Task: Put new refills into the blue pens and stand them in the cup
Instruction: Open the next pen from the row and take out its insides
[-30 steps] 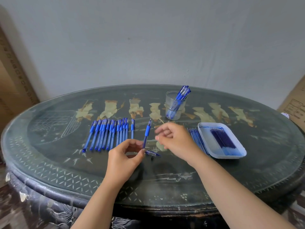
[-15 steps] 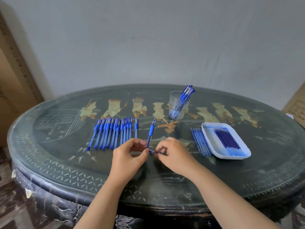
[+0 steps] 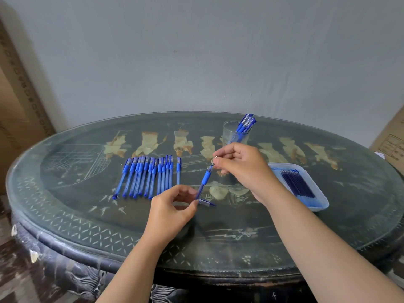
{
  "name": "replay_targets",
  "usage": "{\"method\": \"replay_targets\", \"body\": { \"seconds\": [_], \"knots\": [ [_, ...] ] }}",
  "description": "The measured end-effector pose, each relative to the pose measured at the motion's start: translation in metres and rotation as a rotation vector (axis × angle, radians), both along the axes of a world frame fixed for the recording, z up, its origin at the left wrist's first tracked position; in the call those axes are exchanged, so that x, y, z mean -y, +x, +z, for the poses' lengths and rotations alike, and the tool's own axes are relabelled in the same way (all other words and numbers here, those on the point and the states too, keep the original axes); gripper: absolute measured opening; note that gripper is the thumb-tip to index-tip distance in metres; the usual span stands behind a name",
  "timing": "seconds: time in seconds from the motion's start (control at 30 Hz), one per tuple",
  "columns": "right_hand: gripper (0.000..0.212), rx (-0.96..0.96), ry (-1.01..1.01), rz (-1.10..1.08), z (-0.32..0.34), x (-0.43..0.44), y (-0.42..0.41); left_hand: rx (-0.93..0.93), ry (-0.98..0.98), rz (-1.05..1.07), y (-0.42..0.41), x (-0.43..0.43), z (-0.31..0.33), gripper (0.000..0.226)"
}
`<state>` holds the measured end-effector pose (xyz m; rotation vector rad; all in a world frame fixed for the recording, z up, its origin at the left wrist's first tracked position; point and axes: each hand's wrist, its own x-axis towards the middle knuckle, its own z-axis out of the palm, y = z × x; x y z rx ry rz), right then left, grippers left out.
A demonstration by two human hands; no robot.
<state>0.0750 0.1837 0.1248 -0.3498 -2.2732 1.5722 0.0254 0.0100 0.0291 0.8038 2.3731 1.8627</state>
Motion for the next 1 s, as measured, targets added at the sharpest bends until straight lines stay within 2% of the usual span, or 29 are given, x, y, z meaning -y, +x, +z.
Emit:
{"method": "replay_targets", "body": {
  "seconds": [0.13,0.37,0.5,0.63,0.7,0.8,0.83,0.93,1.0],
  "knots": [
    [0.015,0.022,0.107,0.042,-0.004,0.001,-0.002,-0.014,-0.009,-0.001,0.0,0.0,0.0,0.021],
    [0.004,0.087,0.089,0.049,-0.008,-0.001,-0.003,-0.027,-0.008,0.001,-0.001,0.0,-0.002,0.021],
    [0.025,0.106,0.093,0.03,-0.014,-0.002,-0.004,-0.031,0.0,0.001,-0.001,0.0,-0.001,0.02],
    [0.013,0.073,-0.044,0.108,-0.018,0.0,0.0,-0.023,0.005,0.008,-0.002,0.0,-0.001,0.019],
    [0.004,0.037,-0.019,0.062,-0.023,0.003,0.0,-0.027,-0.002,0.004,-0.002,0.0,-0.001,0.02],
    [0.025,0.045,0.018,-0.026,-0.026,0.006,-0.002,-0.026,-0.003,-0.002,-0.002,0.0,-0.001,0.02],
    [0.026,0.045,0.008,-0.016,-0.026,0.007,-0.002,-0.024,-0.001,0.0,-0.002,0.0,0.0,0.019],
    [0.01,0.02,-0.057,0.061,-0.026,0.007,-0.001,-0.02,-0.001,0.003,-0.002,0.001,0.0,0.019],
    [0.007,0.0,-0.022,0.01,-0.029,0.009,-0.002,-0.023,-0.006,-0.003,-0.002,0.001,0.0,0.019]
  ]
}}
